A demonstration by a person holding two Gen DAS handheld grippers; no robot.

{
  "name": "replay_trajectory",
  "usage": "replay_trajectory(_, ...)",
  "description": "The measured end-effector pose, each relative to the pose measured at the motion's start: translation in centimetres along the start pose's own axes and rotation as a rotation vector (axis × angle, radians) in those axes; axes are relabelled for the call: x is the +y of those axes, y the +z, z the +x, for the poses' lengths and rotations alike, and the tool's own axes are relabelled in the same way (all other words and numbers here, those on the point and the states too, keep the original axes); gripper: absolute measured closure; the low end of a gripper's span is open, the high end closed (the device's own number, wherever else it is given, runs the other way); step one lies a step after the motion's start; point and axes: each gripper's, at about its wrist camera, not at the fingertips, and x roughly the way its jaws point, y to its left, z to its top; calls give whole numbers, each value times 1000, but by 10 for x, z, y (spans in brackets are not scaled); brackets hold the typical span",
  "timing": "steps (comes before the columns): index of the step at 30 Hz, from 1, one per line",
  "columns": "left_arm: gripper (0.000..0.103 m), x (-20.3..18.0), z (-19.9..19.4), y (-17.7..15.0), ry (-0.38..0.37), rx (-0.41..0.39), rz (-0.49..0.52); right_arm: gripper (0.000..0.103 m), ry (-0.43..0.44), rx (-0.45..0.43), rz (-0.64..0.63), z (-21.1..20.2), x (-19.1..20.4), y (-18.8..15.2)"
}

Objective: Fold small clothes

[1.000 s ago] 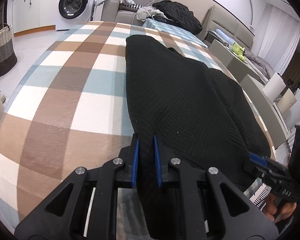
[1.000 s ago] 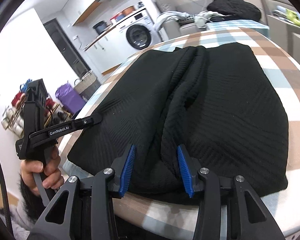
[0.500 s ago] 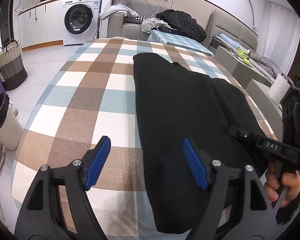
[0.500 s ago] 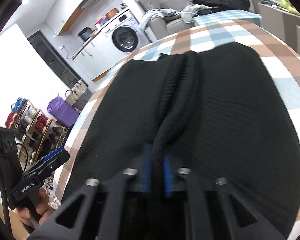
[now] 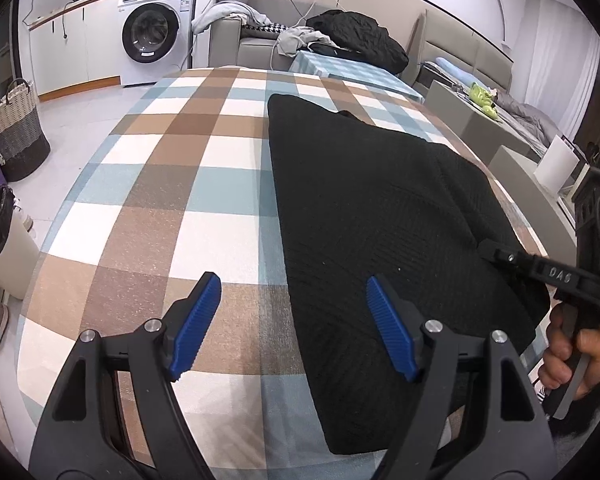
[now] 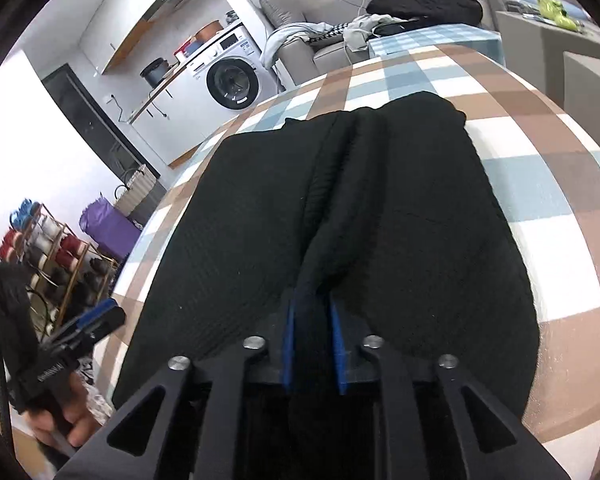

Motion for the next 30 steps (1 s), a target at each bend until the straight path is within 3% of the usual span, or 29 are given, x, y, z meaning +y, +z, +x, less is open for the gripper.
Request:
replay_trajectory(5,30,-4,4,-3,-1,14,13,83,9,-21,70,3,-9,9)
replay_trajectory(9,30,-4,4,-5,2,13,17,94,20,-47,86,2,-5,15)
replay_trajectory(12,30,-4,6,-5,6,21,17,94,-90,-38,22,-3,0,12)
replay_trajectory(14,30,-4,7,-5,10,25,17,93,-115,3,53,2,-8,11)
replay_trajectory(23,30,-3,5,-3,3,19,14,76,-5,-132,34,-20,11,16)
replay_trajectory(29,30,-3,5,-3,-2,21,17,75,-10,13,3,19,22,28)
replay_trajectory(30,30,-3,5,-3,-3,23,18,81,-2,28,-2,25,22,27)
